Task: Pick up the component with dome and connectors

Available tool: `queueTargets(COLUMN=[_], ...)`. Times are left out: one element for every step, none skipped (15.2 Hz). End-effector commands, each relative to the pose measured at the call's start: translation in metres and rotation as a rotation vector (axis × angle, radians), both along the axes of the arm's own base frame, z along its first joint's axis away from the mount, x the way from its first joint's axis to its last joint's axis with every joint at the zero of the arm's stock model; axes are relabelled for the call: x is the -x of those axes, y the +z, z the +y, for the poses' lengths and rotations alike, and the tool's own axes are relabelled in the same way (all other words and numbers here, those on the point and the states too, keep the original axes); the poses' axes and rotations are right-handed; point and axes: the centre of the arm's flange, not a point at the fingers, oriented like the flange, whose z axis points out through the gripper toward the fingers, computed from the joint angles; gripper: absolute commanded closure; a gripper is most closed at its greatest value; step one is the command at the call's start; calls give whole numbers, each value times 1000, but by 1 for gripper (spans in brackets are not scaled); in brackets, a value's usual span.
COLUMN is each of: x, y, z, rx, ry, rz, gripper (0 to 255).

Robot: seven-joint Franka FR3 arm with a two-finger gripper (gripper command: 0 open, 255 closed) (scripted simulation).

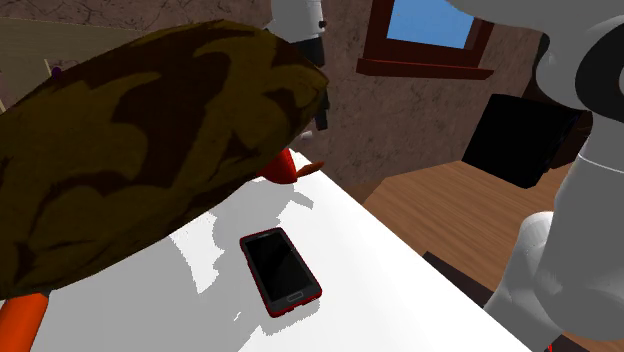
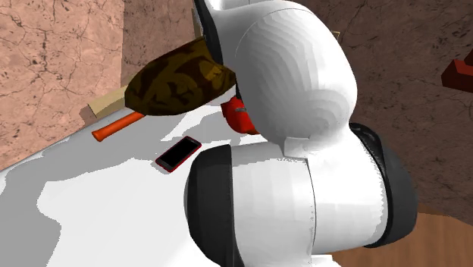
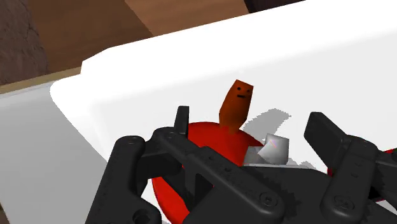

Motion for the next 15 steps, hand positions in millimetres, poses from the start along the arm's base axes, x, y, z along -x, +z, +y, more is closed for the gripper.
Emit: queueTargets(x=[-4,-4,-4,-4,-4,-4,-4,-4,-4,-4,-4,-4,-3,-4,-4], y=[-11,-16,-22,-27,-32,-37,-43,-48,-51,-51,-52,-52,-53,-53,-53], z=[33,33,33,33,33,33,33,33,33,33,33,33,33,33,34], rx=[27,27,27,27,27,27,27,27,27,27,27,27,27,27,27], ry=[109,109,109,109,109,109,109,109,109,109,109,109,109,109,109], rz=[47,47,47,47,47,47,47,47,47,47,47,47,47,47,47], gripper=[0,0,0,0,0,0,0,0,0,0,255,255,255,255,255])
